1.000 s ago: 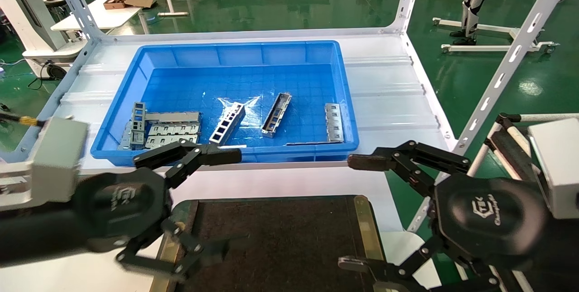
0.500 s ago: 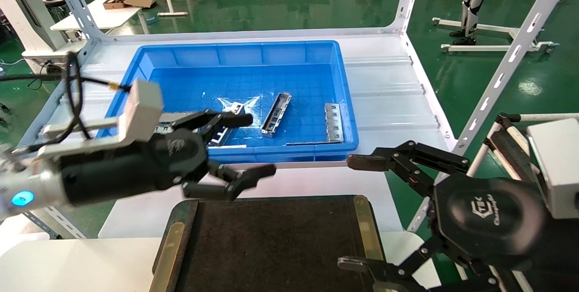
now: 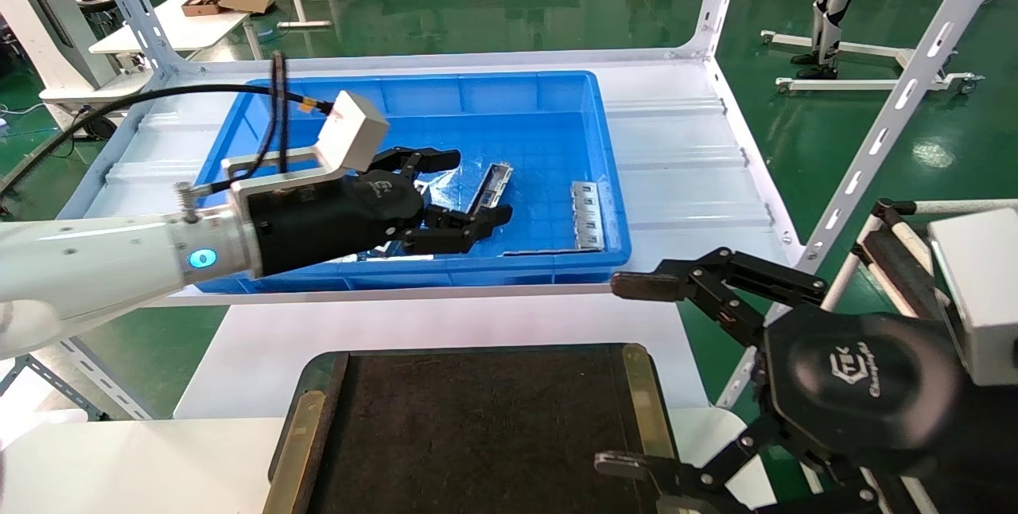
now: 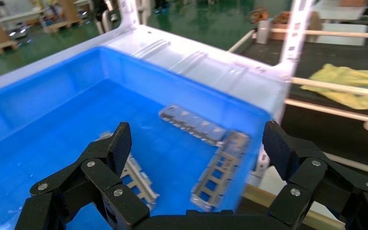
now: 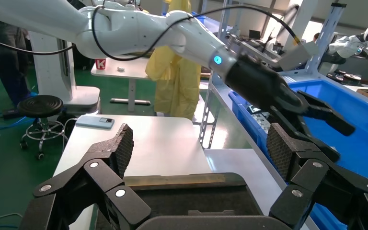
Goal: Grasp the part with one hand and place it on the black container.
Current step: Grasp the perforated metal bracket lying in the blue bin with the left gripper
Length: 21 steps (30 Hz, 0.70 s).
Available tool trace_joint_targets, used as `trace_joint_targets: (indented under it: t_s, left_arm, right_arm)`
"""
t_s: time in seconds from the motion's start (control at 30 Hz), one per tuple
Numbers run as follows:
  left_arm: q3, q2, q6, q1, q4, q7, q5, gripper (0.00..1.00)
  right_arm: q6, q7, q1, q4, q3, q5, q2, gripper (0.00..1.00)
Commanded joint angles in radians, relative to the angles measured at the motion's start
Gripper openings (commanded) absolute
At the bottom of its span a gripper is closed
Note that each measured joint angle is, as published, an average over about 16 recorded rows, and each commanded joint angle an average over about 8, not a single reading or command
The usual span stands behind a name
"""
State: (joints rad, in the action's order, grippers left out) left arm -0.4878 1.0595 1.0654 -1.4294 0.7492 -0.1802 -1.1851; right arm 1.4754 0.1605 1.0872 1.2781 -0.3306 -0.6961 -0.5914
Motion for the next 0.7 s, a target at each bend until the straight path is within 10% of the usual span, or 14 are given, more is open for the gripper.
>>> trace_joint_targets:
  t_s: [0.03,0.7]
  left_arm:
    - [-0.006,0.033,-0.027,-0.019,-0.054,0.02,-0.018,1.0]
    - [-0.006,0.289,-0.254,-0.173,-0.57,0.215,-0.04,1.0]
  right_arm:
    - [0.0,0.0,0.0,0.0,0.0,0.0,0.0,1.0]
    - [0.0,0.0,0.0,0.0,-0.001,0.0,0.0,1.0]
